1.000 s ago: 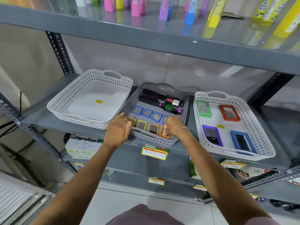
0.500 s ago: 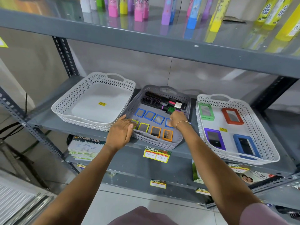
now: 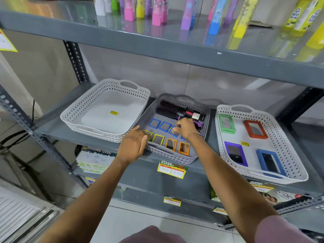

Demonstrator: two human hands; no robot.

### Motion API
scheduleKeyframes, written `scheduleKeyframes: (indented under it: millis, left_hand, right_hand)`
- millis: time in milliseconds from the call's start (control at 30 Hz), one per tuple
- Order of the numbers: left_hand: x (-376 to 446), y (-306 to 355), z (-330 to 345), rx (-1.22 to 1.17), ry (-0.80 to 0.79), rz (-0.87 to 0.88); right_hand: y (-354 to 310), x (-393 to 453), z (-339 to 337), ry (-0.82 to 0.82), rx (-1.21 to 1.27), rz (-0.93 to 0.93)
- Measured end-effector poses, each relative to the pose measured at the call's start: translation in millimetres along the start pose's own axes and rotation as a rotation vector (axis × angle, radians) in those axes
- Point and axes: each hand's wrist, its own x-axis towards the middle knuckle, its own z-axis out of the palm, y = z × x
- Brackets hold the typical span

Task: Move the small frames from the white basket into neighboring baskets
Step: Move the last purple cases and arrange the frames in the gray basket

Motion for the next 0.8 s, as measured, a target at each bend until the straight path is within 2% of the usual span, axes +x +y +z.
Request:
scheduleKeyframes:
  millis: [167,433,567,633,733,800]
  left_hand:
    - [0.3,-1.1,0.3,-0.011,-0.006,-0.006]
    - [0.5,-2.3,2.4,-0.041,-0.008,-0.004]
    - [-0.8,5.7,-5.4,-0.132,0.026,-0.035]
    - [-7.2,16.4,-10.7,-0.26,0.145,-0.203]
    - [-20.9,41.0,-17.6,-0.522,0.368,-0.586]
    - [-26.2,53.7,-18.4,-0.604,0.452,-0.733]
  right_hand:
    - [0.7,6.9,14.6,-0.071,0.076,0.026]
    - [6.9,9.0,19.4,-0.016,0.16,0.04]
    - [7.4,-2.8,-5.9,0.166,0.255,0.016]
    - [10.7,-22.3,-18.1,0.319,0.318,-0.004]
    - [23.9,-54.5,-16.5,0.56,0.425,0.019]
    - [31.8,-73.4,-6.9,0.642,0.559,0.085]
